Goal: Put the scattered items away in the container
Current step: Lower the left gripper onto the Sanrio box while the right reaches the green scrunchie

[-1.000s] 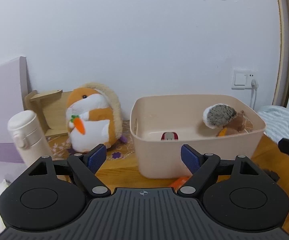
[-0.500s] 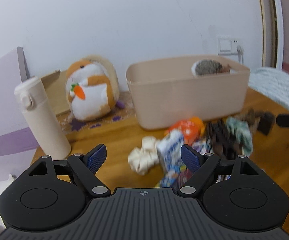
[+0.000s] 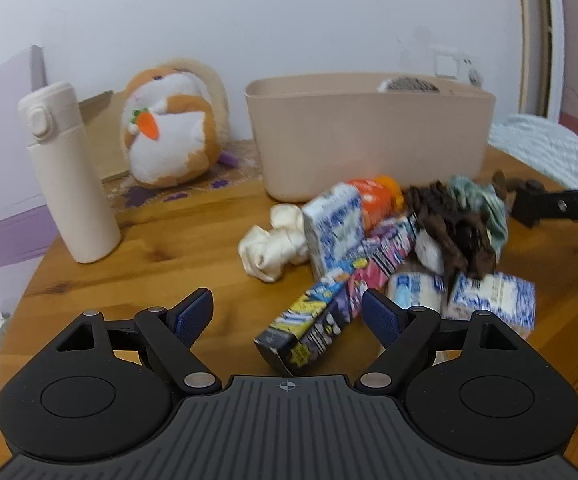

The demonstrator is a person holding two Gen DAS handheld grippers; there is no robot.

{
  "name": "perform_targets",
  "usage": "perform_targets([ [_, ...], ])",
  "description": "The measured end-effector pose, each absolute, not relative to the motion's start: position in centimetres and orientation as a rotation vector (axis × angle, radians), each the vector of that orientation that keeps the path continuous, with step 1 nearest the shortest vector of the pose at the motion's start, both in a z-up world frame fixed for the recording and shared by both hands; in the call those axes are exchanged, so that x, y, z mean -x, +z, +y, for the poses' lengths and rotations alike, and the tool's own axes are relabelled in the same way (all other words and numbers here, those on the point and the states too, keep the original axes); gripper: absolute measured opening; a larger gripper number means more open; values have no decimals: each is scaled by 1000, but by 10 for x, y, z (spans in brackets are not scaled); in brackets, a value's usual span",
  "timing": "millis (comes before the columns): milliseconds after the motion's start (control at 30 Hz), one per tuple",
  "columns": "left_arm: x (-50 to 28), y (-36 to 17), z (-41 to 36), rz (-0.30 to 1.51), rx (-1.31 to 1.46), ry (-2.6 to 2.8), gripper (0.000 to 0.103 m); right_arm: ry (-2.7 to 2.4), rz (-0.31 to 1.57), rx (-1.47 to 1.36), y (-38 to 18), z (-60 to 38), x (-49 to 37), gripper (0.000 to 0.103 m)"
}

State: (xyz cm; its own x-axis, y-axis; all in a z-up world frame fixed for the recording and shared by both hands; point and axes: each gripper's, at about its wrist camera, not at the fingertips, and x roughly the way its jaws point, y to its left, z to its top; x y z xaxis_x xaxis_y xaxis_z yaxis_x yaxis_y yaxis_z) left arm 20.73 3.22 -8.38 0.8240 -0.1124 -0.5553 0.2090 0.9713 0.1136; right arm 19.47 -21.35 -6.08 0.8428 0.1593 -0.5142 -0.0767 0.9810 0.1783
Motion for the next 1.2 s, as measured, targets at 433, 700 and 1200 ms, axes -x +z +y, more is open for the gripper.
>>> perform_targets([
  [433,-228,-97,28,607,-128,-210,83,117,540,-173,-65,-194,-206,91],
  [700,-235,-105,22,631,-116,-244,72,127,541,-185,-67,-188,-214,90],
  [1200,-235,-106,22,630,-79,-290,64,98,557,-116,-82,-169,-229,53],
])
